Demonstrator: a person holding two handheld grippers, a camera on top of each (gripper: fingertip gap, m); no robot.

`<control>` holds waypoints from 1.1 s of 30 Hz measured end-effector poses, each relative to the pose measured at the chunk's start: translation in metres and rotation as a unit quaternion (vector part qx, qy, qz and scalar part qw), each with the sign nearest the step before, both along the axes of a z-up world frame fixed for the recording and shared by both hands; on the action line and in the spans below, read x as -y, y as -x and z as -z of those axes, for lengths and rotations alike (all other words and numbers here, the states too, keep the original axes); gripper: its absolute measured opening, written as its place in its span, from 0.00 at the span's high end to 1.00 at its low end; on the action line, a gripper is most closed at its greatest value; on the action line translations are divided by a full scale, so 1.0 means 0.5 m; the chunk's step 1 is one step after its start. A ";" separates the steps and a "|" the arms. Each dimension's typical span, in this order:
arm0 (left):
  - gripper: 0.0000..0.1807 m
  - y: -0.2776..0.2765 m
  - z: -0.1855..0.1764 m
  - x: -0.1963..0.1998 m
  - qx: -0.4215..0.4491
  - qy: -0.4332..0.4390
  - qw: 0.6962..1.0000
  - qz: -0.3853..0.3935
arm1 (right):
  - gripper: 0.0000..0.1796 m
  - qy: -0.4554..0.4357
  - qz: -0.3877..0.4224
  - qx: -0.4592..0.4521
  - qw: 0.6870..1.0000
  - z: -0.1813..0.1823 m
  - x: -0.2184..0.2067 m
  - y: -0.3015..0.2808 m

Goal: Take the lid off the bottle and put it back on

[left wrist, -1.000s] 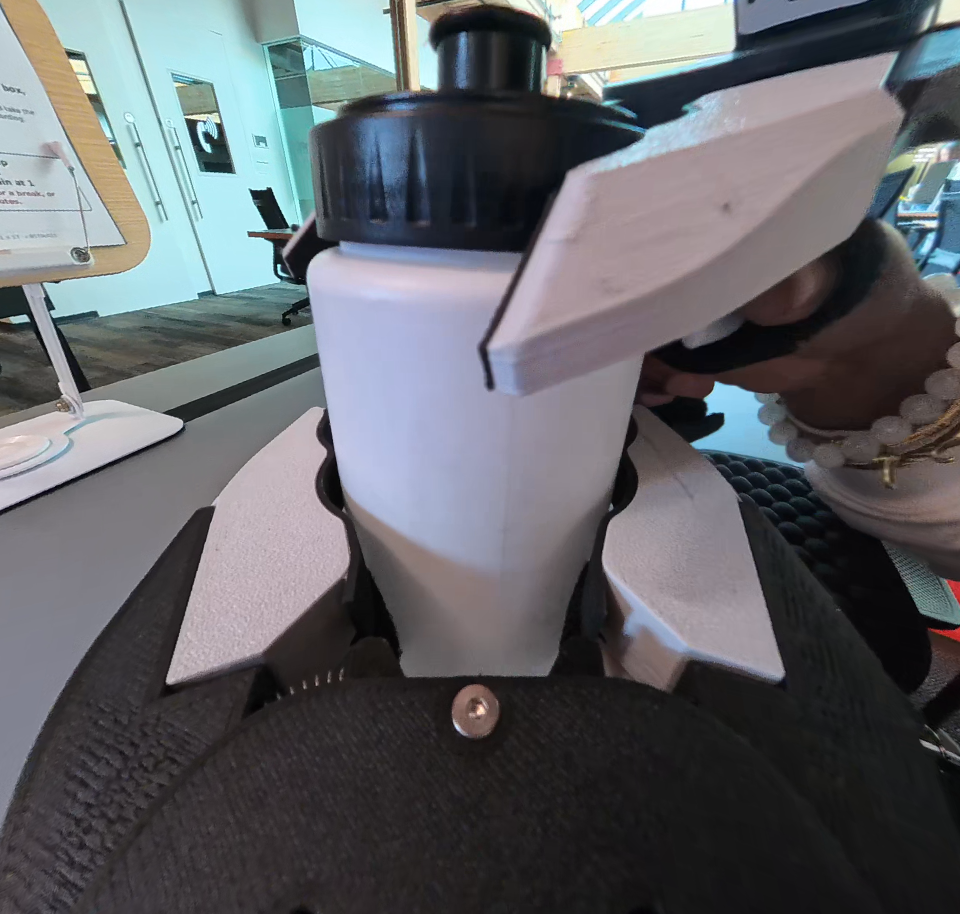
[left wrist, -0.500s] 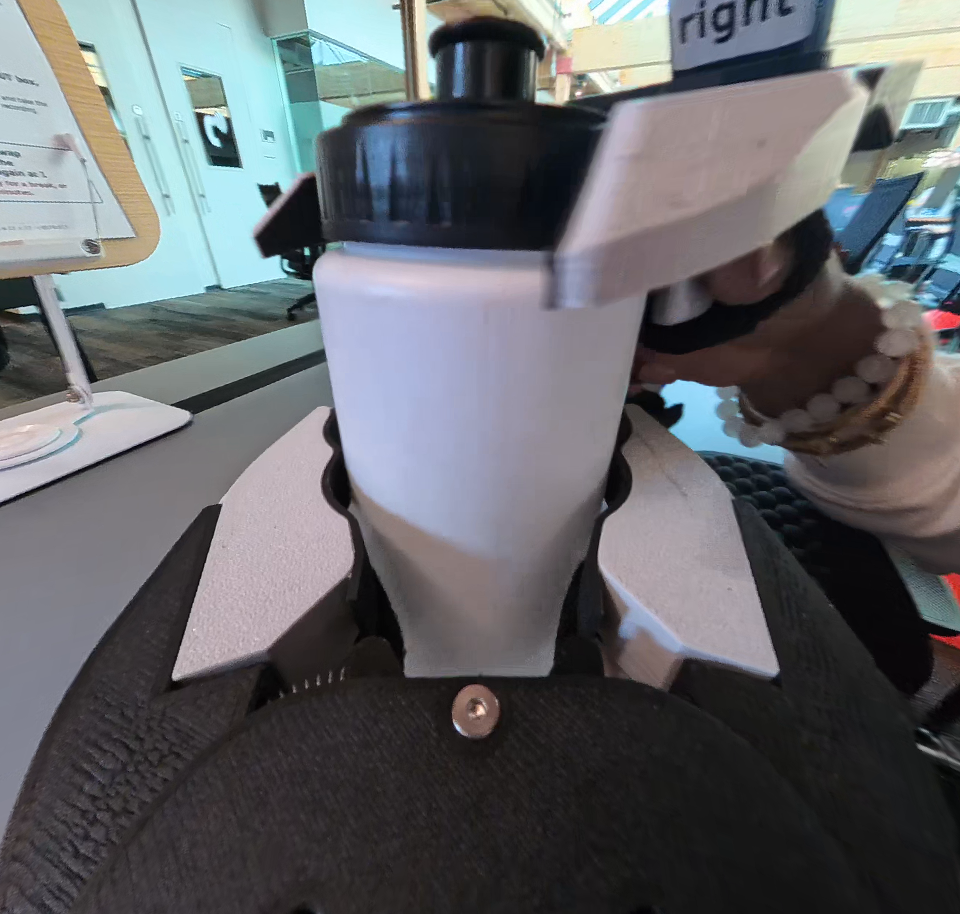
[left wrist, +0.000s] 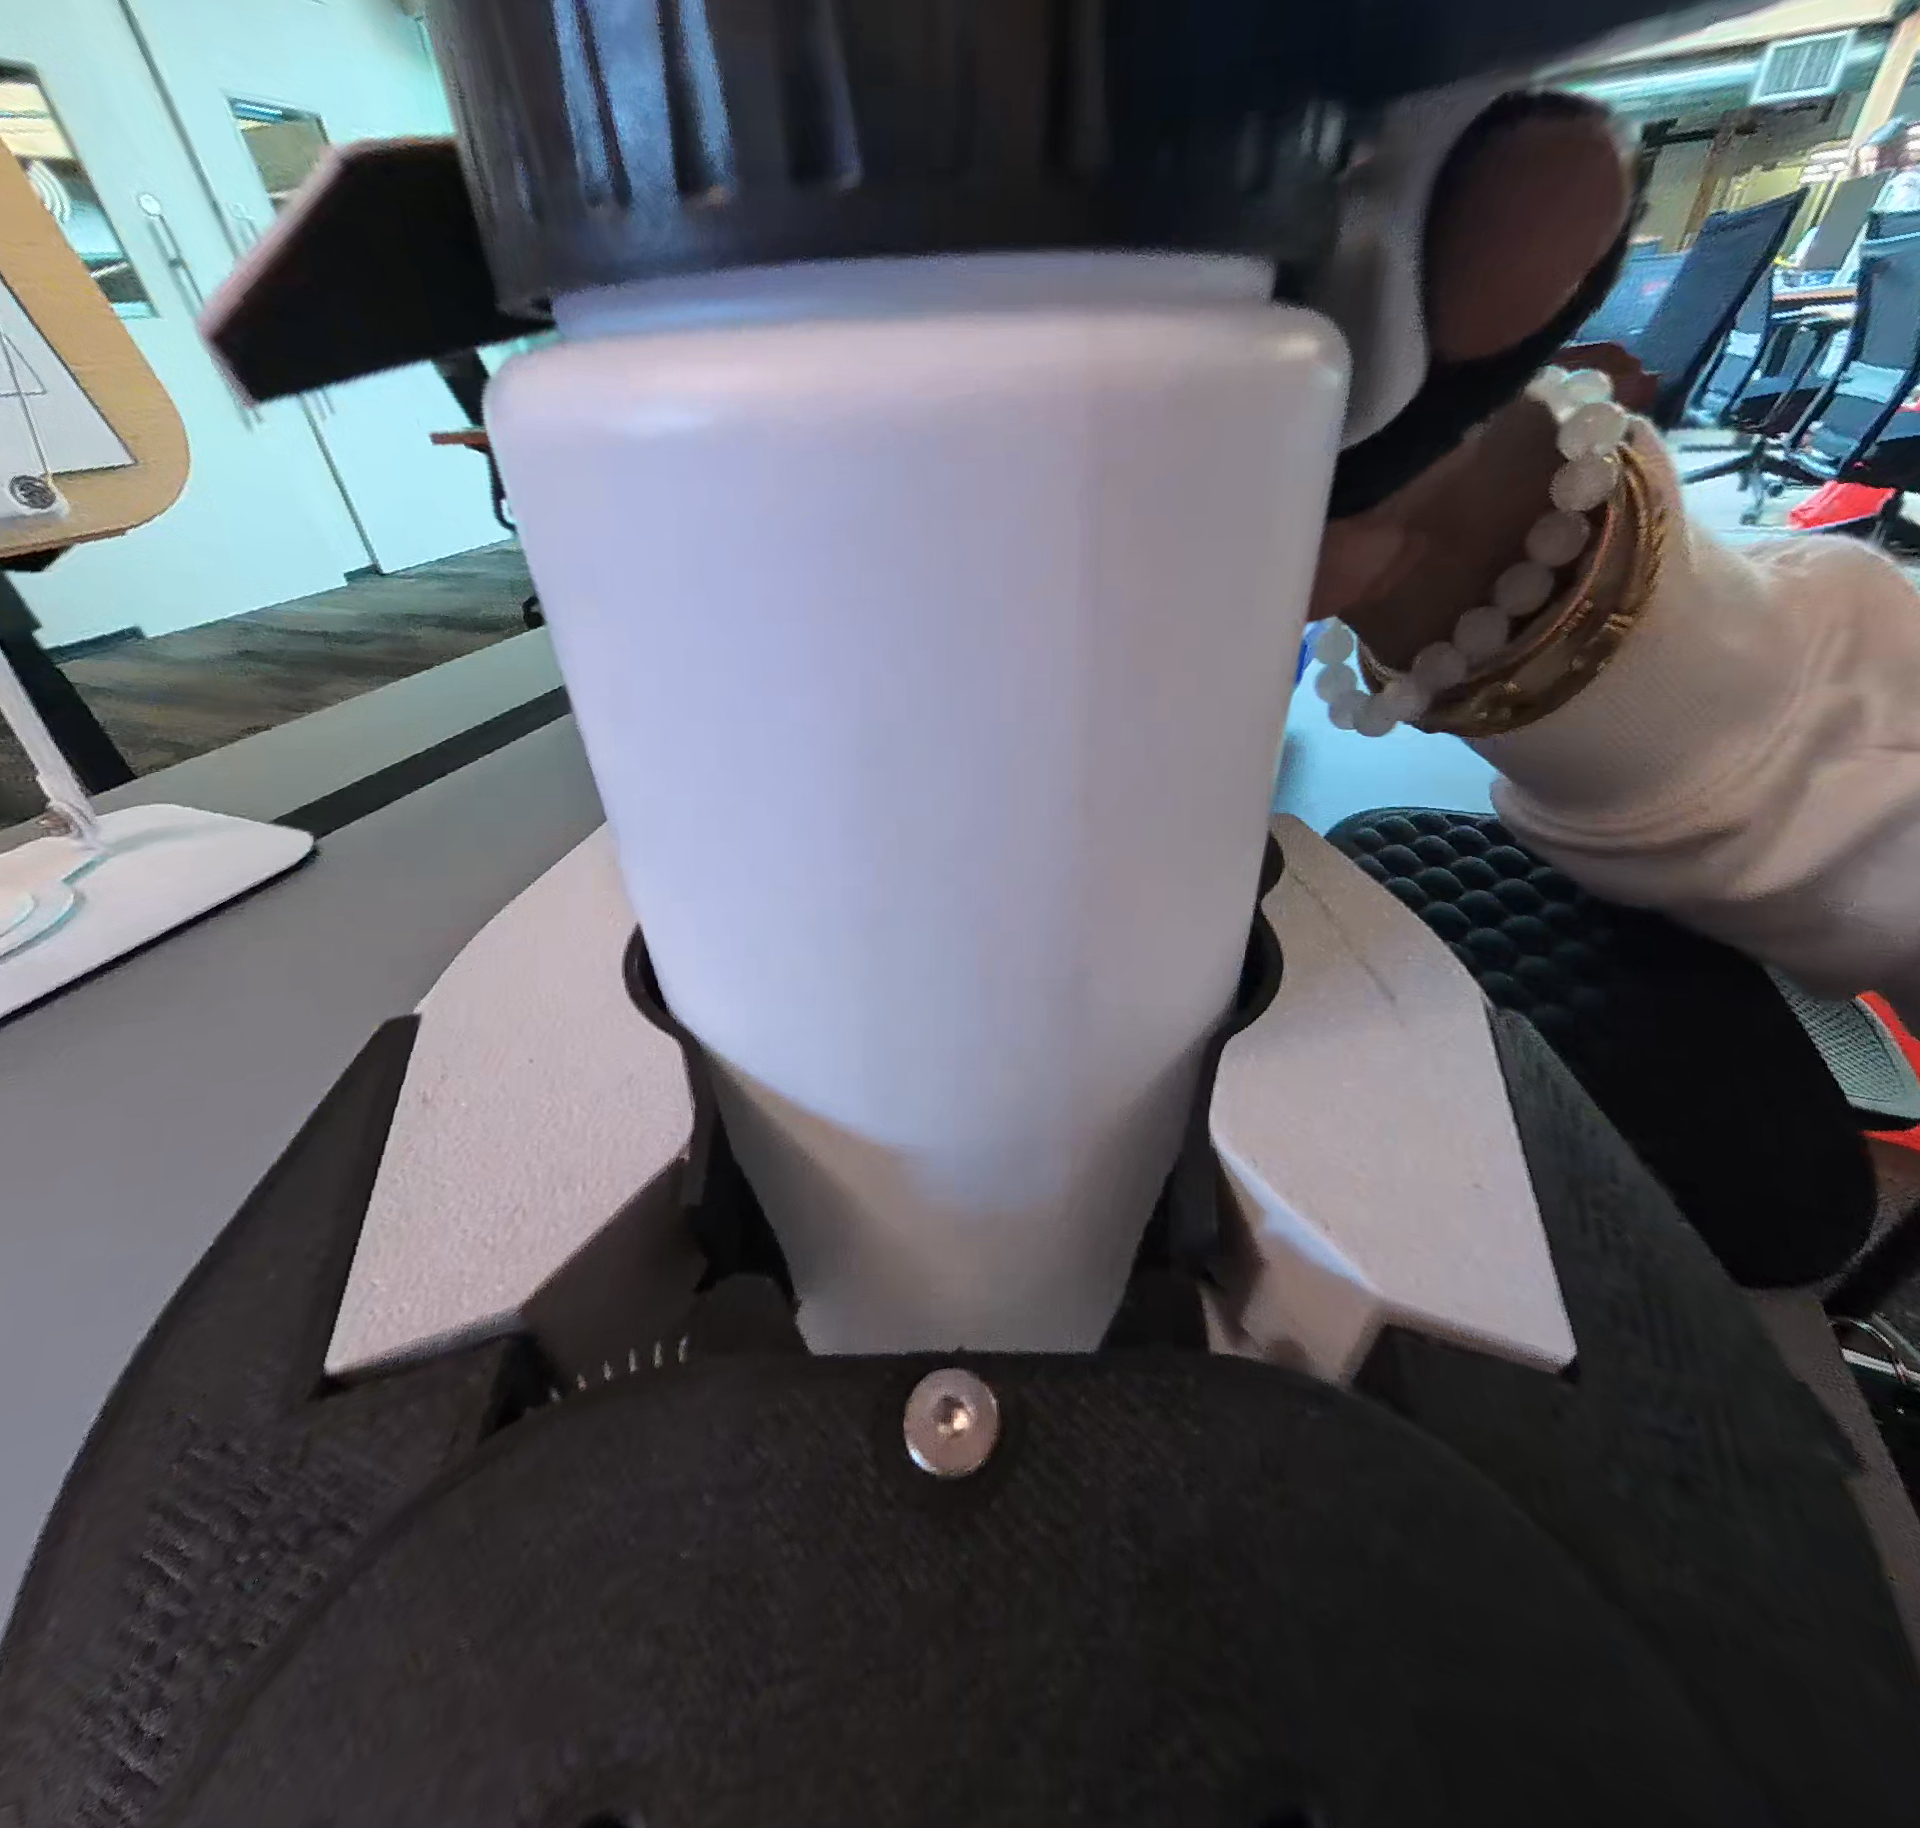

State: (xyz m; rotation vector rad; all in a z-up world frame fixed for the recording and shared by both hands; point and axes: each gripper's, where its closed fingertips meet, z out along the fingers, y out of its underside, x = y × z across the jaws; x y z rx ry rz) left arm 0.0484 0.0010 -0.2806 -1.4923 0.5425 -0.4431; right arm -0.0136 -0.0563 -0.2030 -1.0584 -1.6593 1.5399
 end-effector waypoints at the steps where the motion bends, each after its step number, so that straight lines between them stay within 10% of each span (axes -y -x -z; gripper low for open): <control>1: 0.42 -0.002 0.000 0.000 -0.002 0.001 1.000 0.002 | 0.45 0.007 -0.011 -0.008 1.000 -0.004 0.002 -0.004; 33: 0.43 0.004 0.004 -0.012 -0.011 0.014 0.999 -0.047 | 0.56 -0.090 0.156 -0.009 0.983 -0.013 -0.033 -0.007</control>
